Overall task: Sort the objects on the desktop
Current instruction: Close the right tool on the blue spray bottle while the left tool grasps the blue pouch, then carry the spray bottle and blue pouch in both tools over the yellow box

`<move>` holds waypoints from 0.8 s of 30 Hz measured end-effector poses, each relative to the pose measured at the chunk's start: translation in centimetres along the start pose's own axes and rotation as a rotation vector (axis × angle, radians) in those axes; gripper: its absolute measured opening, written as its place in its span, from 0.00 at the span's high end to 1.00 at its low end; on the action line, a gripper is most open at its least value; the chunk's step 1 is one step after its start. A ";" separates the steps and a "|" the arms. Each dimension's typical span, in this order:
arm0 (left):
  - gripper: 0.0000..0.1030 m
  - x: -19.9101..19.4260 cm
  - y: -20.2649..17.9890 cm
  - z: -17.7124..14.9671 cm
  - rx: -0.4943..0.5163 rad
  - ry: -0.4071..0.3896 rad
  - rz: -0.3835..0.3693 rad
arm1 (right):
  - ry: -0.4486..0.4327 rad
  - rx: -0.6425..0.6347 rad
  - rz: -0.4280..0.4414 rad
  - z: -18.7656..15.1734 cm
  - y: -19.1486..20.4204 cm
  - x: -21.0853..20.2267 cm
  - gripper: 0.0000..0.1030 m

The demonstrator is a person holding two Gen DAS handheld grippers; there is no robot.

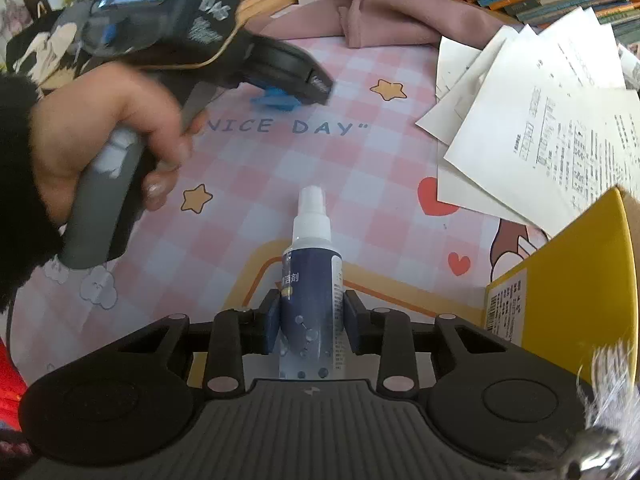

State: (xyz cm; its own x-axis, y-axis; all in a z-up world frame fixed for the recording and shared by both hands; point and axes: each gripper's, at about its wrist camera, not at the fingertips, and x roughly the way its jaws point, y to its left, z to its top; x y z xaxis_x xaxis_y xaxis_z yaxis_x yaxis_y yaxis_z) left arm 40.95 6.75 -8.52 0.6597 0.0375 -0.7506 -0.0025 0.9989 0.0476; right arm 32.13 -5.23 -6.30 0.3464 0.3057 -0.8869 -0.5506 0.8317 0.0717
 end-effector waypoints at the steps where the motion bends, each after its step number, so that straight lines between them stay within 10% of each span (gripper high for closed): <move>1: 0.75 -0.4 -0.1 -0.3 0.002 0.003 -0.009 | 0.002 0.004 0.002 -0.1 0.0 -0.1 0.71; 24: 0.77 -25.7 4.7 -11.5 -0.146 -0.233 -0.199 | -0.189 0.004 0.030 -4.4 5.1 -10.2 0.71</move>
State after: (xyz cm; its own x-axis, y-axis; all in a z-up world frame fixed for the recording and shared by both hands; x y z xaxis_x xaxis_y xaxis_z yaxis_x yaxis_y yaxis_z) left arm 15.40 10.78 3.39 0.8120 -0.1495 -0.5642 0.0467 0.9802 -0.1926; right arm 22.42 -6.16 1.12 0.4665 0.4113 -0.7831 -0.5599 0.8227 0.0985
